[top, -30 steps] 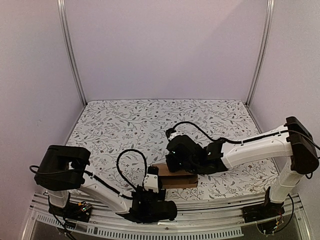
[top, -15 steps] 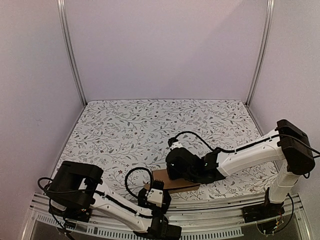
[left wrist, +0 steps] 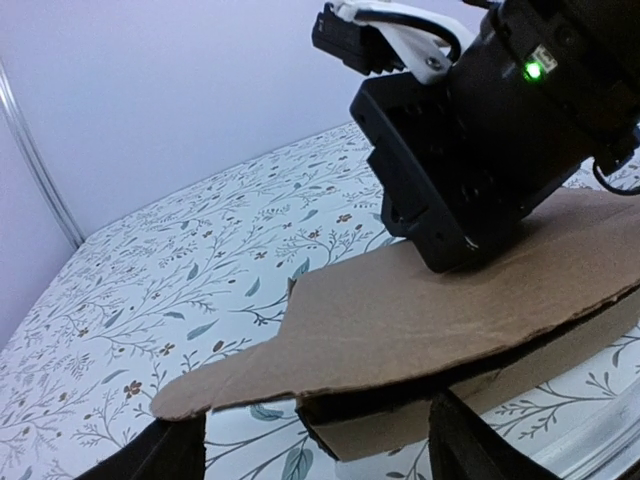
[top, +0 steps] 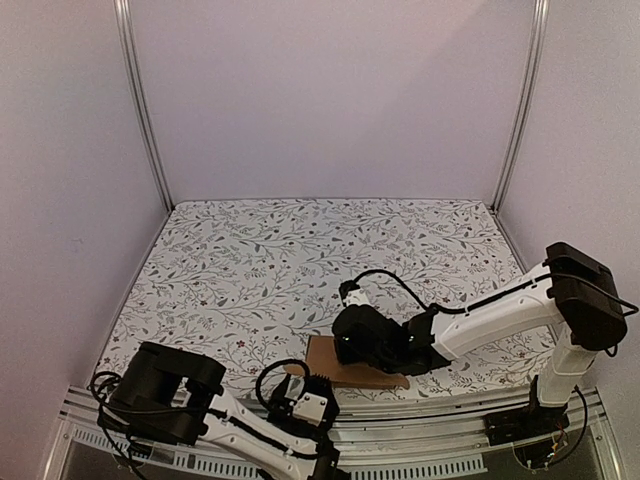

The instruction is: Fold the paper box

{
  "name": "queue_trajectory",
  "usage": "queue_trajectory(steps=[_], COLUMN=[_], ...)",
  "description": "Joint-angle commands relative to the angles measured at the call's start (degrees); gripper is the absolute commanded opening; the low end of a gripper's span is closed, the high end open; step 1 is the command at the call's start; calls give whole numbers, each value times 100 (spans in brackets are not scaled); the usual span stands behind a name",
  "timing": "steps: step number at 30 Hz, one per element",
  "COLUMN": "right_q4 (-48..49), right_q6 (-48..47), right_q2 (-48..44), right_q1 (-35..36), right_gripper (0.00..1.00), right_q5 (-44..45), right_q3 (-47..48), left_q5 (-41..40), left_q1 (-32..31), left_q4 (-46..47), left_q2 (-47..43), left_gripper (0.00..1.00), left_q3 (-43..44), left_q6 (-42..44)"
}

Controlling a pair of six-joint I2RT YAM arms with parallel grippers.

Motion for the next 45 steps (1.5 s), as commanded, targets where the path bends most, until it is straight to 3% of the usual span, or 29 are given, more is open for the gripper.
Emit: queue_trajectory(steps=[1,17,24,33,38,45], right_q4=[70,301,339,384,389,389], right_q6=[144,771,871,883,866,854], right_q2=[155,816,935,878,836,754], right_q1=[74,574,595,645,677,682], right_gripper=[0,0,0,0,0,0], right_q5=[136,1108,1143,1165,1180,1220], right_q3=[-192,-358,-392,-432,-443,-493], left_q5=[-213,222,354,703,1018,2393], left_q1=[-146,-680,-803,-666,-410,347], left_q4=[-2378,-2369,-2264,-572,926,4028], left_q2=[-238,-942,-1822,-3216,-4160,-5535], left_gripper=[76,84,86,93,95,96], left_q3=[-314,-543,-710,-869,-1171,-2335], left_q6=[-3480,-2989,-2136,1423,3574,6448])
